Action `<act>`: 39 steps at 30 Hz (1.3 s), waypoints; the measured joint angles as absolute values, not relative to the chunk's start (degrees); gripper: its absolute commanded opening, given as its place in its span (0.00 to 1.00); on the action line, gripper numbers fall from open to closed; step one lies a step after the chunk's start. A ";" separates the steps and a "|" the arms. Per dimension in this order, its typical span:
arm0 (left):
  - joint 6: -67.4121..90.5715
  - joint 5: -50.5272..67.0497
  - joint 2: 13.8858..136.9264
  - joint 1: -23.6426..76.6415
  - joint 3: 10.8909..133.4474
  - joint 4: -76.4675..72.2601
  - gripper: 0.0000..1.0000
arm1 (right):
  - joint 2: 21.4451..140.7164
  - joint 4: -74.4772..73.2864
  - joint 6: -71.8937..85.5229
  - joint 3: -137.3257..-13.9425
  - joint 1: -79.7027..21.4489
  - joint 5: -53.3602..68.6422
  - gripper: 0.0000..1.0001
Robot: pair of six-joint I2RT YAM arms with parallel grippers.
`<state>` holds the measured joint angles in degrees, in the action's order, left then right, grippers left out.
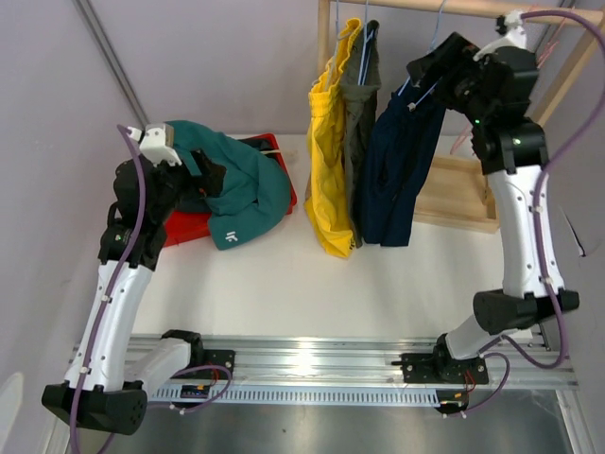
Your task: Remove the shorts from the hanger
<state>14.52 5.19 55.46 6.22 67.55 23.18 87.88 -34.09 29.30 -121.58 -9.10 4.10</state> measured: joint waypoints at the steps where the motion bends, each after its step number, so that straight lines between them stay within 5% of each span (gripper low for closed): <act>1: 14.48 5.93 55.31 6.24 67.11 23.24 0.99 | 89.65 -34.06 29.28 -121.75 -9.56 3.64 0.90; 12: 14.46 7.73 51.31 6.24 61.60 20.82 0.99 | 97.56 -33.54 28.36 -122.50 -13.47 -3.33 0.88; 20: 14.46 8.10 50.46 6.24 58.52 18.24 0.99 | 99.74 -29.32 27.42 -122.52 -15.62 -6.98 0.73; 21: 14.46 8.21 50.46 6.24 58.33 18.09 0.99 | 100.40 -28.88 27.29 -122.56 -15.70 -7.29 0.68; 24: 14.46 8.43 50.06 6.24 57.74 17.87 0.99 | 102.78 -28.60 26.72 -123.31 -15.99 -8.23 0.31; 25: 14.48 8.47 49.95 6.24 57.67 17.80 0.99 | 103.57 -28.49 26.87 -123.55 -16.03 -8.49 0.31; 26: 14.48 8.64 49.74 6.24 57.45 17.50 0.99 | 104.20 -28.42 27.07 -123.63 -16.10 -8.84 0.18; 29: 14.46 9.04 49.17 6.26 56.86 16.82 0.99 | 104.92 -28.49 27.09 -123.68 -16.43 -9.93 0.01; 39: 13.91 11.00 50.00 8.62 56.18 15.97 0.99 | 104.77 -29.58 26.24 -123.94 -17.85 -12.47 0.00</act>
<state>13.91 11.00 50.00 8.62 56.18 15.97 104.77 -29.58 26.24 -123.94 -17.85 -12.47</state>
